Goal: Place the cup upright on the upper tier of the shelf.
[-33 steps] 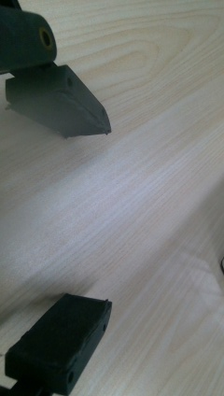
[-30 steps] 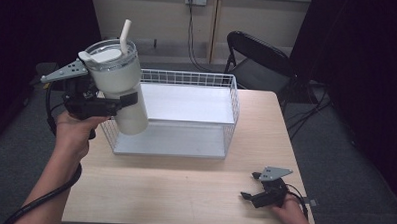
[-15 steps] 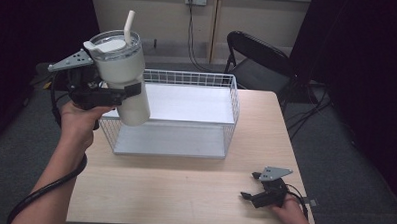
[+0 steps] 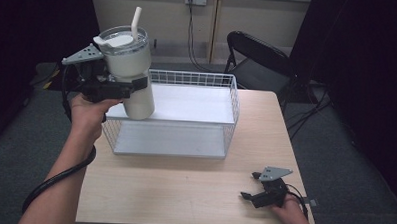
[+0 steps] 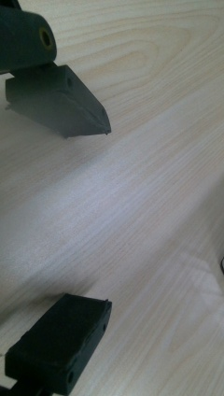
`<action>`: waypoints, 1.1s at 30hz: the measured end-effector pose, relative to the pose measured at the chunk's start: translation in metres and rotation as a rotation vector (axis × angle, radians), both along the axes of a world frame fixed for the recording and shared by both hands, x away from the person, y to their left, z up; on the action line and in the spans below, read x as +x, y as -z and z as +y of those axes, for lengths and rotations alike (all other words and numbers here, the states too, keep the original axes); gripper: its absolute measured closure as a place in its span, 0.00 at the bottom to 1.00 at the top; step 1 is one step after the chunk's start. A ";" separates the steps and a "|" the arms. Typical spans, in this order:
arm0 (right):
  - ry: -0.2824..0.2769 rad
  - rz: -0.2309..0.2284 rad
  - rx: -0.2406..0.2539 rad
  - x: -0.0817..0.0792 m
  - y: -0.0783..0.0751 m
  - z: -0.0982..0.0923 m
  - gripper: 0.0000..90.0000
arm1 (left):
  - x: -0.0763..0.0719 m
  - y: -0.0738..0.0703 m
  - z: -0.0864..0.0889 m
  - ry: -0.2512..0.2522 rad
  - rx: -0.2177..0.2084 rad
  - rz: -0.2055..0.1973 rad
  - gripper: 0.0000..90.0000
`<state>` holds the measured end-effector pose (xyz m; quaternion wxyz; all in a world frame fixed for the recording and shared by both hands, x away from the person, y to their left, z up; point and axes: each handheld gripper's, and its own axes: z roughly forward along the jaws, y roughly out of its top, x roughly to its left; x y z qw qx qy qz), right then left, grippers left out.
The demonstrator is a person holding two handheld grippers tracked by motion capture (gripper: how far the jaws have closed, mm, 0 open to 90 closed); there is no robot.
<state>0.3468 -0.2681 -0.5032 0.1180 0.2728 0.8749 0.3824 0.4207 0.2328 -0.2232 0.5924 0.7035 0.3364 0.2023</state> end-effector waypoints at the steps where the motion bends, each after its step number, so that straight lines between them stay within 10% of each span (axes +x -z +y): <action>1: 0.000 0.000 0.000 0.000 0.000 0.000 0.14 | 0.001 0.000 -0.001 -0.001 0.006 0.000 0.10; 33: -0.001 0.003 0.004 0.000 0.000 0.000 0.14 | 0.044 0.019 -0.017 -0.055 0.028 -0.008 0.10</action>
